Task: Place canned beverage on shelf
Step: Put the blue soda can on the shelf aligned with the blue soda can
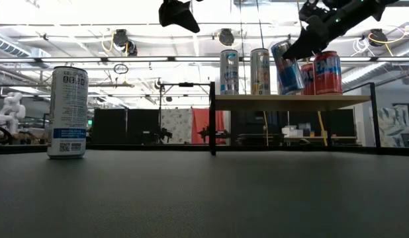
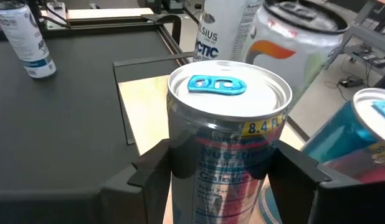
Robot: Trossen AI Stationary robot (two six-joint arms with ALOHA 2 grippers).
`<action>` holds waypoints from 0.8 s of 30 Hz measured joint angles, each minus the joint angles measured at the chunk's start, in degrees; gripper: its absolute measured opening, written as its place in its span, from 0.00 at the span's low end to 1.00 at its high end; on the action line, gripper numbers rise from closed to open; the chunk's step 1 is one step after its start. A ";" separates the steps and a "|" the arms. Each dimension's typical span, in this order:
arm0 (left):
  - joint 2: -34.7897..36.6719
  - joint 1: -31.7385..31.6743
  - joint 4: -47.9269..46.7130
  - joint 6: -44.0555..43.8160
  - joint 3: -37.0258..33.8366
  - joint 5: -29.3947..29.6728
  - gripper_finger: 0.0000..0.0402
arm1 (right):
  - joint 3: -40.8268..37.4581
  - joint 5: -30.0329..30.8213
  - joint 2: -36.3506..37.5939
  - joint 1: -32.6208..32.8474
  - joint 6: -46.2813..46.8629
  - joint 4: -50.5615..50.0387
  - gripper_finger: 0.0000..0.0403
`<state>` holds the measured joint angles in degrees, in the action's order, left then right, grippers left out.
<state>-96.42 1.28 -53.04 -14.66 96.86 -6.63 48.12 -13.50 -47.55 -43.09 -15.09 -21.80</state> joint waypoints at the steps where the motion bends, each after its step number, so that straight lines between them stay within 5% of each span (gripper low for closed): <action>1: 0.00 0.00 0.00 0.00 0.00 0.00 0.80 | 0.00 -0.02 -0.43 -0.01 0.04 0.07 0.49; 24: 0.00 0.00 0.02 0.02 0.00 0.00 0.80 | 0.00 0.05 -1.13 0.02 1.12 0.53 0.53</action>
<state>-96.42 1.27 -53.01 -14.63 96.86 -6.63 48.12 -13.44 -48.69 -43.07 -13.97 -21.26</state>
